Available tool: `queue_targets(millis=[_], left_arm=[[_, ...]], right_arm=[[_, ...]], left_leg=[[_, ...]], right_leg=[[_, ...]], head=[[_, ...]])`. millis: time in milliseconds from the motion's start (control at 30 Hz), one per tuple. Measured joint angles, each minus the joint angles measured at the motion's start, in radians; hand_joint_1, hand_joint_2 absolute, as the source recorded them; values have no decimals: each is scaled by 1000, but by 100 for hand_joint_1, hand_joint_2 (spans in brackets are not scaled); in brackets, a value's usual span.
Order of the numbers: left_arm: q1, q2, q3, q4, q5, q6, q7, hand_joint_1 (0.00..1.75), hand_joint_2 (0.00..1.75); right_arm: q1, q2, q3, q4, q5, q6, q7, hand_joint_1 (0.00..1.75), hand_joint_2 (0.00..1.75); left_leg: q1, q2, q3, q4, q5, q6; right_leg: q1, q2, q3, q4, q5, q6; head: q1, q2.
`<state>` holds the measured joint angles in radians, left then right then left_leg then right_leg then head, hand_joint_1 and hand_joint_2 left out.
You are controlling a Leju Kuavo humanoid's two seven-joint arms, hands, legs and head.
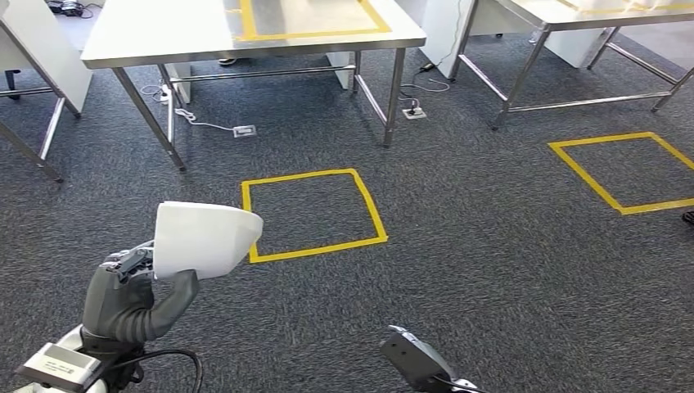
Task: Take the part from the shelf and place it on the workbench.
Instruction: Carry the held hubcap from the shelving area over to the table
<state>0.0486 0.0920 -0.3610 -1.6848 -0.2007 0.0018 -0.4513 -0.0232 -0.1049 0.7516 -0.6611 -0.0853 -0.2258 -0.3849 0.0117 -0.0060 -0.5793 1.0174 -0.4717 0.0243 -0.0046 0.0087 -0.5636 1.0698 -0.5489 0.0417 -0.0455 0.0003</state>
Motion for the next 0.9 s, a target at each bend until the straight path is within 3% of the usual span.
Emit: queue_targets(millis=[100,133,167,233,300,333,467,533,600,633,667,700,767,800,900], left_arm=[[-6,0,-3,-4,-2,0,0,175,175],[-4,-1,-3,-7,-4,0,2,175,175],[-1,-2,-3,-12,-8,-1,4,175,175],[5,-7,-3,-27,-18,-10,12,175,175],[6,-13,-3,-42,-26,-33,20,175,175],[5,-14,-3,-47,-29,-45,24,175,175],[-21,-12,4,-50,-18,-69,24,175,175],[-37,-5,11,-44,-5,-70,19,175,175],[-43,1,17,-34,2,-70,16,175,175],[-44,4,19,-30,4,-70,16,175,175],[-45,7,21,-26,5,-69,15,175,175],[-47,9,23,-23,6,-67,13,175,175],[-54,13,24,-18,11,-62,10,175,175],[-58,13,23,-16,14,-59,8,175,175],[-67,12,23,-9,22,-50,9,175,175]], right_arm=[[5,3,0,0,8,-6,3,0,0],[6,4,0,0,13,-7,6,0,0],[8,4,0,0,17,-8,10,0,0],[9,4,1,0,25,-9,18,0,0],[12,3,1,-1,30,-11,23,0,0],[15,2,2,-2,33,-14,25,0,0],[20,-8,3,-27,47,-22,48,0,0],[17,-11,3,-42,52,-20,62,0,0],[14,-13,3,-49,55,-19,72,0,0],[14,-13,3,-50,56,-18,75,0,0],[14,-13,2,-50,56,-18,76,0,0],[14,-14,2,-51,56,-19,77,0,0],[14,-14,-1,-51,56,-20,77,0,0],[14,-14,-4,-51,57,-21,76,0,0],[14,-15,-12,-51,63,-24,73,0,0]], left_leg=[[0,3,7,-1,-9,7],[0,3,11,-1,-13,7],[0,3,16,0,-17,6],[0,2,31,0,-28,1],[-4,0,42,1,-40,-9],[-5,-1,43,0,-44,-14],[-4,0,44,14,-61,-39],[-2,1,2,106,-105,-48],[-2,1,-73,239,-153,-52],[-2,1,-101,277,-154,-52],[-2,1,-112,279,-135,-51],[-3,1,-104,243,-97,-48],[-6,1,-56,112,-15,-38],[-8,1,-34,57,7,-33],[-13,-1,-18,8,8,-19]], right_leg=[[-3,-2,-117,193,-67,9],[-4,-2,-143,224,-64,10],[-4,-2,-149,218,-41,10],[-6,-4,-106,100,44,6],[-3,-6,-53,-18,91,-3],[-1,-6,-42,-44,93,-9],[-2,-5,-32,-54,82,-38],[-4,-5,-21,-58,78,-50],[-2,-5,-13,-58,71,-56],[-1,-4,-8,-58,67,-57],[0,-3,-2,-58,62,-57],[1,-2,5,-58,57,-57],[3,-1,19,-56,45,-51],[5,-1,22,-55,40,-47],[5,-1,20,-56,35,-31]], head=[[0,0],[1,0],[1,0],[1,0],[0,0],[0,0],[-1,0],[-1,0],[-1,0],[-1,0],[-1,0],[-1,0],[-1,0],[-1,0],[-1,0]])
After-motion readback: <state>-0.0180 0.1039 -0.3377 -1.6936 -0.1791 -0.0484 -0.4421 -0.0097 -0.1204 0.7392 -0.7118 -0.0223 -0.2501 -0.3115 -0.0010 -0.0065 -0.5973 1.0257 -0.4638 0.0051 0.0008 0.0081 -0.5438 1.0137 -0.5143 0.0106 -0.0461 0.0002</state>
